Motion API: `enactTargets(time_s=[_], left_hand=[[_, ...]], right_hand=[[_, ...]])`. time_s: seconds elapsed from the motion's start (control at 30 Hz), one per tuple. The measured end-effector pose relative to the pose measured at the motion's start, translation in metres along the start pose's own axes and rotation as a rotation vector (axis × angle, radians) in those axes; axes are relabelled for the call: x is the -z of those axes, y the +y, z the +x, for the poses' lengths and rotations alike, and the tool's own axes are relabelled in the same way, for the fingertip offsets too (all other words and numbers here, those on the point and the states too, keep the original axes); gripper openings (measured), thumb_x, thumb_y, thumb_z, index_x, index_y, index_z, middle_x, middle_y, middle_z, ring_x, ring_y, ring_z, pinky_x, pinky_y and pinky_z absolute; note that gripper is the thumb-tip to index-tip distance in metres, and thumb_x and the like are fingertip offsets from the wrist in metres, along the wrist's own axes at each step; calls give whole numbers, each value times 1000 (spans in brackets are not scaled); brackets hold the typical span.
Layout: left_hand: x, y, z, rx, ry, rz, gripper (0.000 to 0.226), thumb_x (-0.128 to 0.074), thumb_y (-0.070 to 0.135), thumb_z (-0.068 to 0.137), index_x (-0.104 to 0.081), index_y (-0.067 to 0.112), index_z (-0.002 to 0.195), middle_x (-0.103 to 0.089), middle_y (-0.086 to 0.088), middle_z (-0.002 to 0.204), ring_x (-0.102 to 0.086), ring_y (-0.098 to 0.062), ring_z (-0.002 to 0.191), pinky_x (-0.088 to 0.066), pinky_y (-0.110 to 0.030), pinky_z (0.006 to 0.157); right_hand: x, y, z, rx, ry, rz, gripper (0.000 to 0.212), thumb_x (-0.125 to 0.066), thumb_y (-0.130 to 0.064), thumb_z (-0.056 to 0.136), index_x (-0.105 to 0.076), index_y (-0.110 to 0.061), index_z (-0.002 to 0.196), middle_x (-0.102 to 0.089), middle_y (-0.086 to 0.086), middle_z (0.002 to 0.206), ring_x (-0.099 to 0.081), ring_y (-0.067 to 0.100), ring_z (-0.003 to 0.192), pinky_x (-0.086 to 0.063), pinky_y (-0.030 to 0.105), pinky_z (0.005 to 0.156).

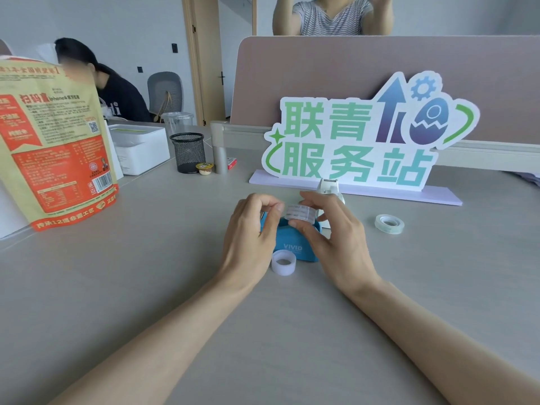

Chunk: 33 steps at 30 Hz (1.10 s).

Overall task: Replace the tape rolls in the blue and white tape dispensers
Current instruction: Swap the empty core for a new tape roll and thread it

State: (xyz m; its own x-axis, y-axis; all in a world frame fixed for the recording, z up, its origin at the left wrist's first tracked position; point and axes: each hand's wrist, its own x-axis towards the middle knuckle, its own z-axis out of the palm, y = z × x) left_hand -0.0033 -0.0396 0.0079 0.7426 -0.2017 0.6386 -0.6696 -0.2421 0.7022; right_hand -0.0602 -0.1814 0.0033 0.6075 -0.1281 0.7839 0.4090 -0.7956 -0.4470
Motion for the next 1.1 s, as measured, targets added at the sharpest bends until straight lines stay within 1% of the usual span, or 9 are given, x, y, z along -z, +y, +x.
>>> enactTargets(time_s=[0.13, 0.27, 0.4, 0.5, 0.63, 0.73, 0.87, 0.97, 1.1], left_hand=[[0, 1, 1, 12, 28, 27, 19, -47, 30, 95, -61, 18, 90, -61, 15, 87, -51, -12, 89, -43, -31, 80], [1, 4, 0, -60, 3, 124, 32, -48, 52, 86, -65, 25, 82, -62, 16, 83, -48, -9, 87, -44, -35, 81], [1, 5, -1, -55, 2, 135, 35, -51, 60, 80, -69, 31, 82, -64, 14, 82, -50, -8, 88, -44, -37, 80], [1, 4, -1, -70, 11, 138, 31, -53, 57, 80, -69, 30, 80, -64, 15, 80, -49, -8, 85, -44, -39, 79], [0, 2, 0, -80, 33, 106, 23, -61, 47, 81, -68, 26, 75, -61, 18, 73, -46, -3, 79, -44, -38, 75], [0, 1, 0, -64, 33, 71, 17, -66, 35, 83, -68, 21, 75, -57, 19, 69, -43, 2, 76, -40, -29, 74], [2, 3, 1, 14, 19, 11, 13, -67, 24, 86, -67, 15, 77, -58, 18, 72, -46, 0, 78, -35, -10, 70], [2, 3, 1, 37, 26, -1, 12, -66, 22, 87, -65, 14, 78, -57, 18, 73, -45, 2, 76, -34, -8, 69], [2, 2, 2, 33, 26, 20, 12, -65, 24, 87, -65, 16, 79, -57, 17, 76, -43, 2, 77, -33, -9, 69]], right_hand=[[1, -1, 1, -2, 8, -5, 37, -70, -13, 87, -56, -16, 122, -63, -5, 106, -55, 4, 97, -43, 12, 82], [1, -1, 1, -7, 23, -24, 36, -71, -18, 87, -57, -18, 120, -61, -10, 105, -56, 5, 97, -39, 9, 82], [2, -1, -1, 16, 34, -35, 34, -70, -16, 86, -57, -18, 118, -61, -9, 102, -56, 6, 98, -40, 14, 84], [2, -1, -1, 25, 39, -50, 35, -71, -14, 84, -58, -18, 117, -64, -5, 101, -55, 8, 97, -42, 20, 84], [2, -1, 0, 25, 47, -53, 35, -70, -18, 84, -59, -17, 117, -63, -7, 101, -55, 9, 96, -42, 21, 84], [1, 1, 0, 21, 42, -58, 38, -74, -15, 83, -59, -17, 118, -62, -10, 101, -55, 8, 96, -41, 17, 83], [0, -1, 2, -28, 23, -4, 37, -73, -13, 85, -60, -16, 119, -61, -16, 107, -54, 2, 99, -37, 5, 84], [1, -4, 3, -78, 9, 44, 34, -68, -14, 89, -59, -15, 121, -62, -16, 108, -55, 2, 98, -40, 6, 83], [2, -4, 3, -109, 2, 49, 32, -63, -14, 92, -58, -17, 123, -57, -28, 101, -54, -5, 93, -42, 9, 83]])
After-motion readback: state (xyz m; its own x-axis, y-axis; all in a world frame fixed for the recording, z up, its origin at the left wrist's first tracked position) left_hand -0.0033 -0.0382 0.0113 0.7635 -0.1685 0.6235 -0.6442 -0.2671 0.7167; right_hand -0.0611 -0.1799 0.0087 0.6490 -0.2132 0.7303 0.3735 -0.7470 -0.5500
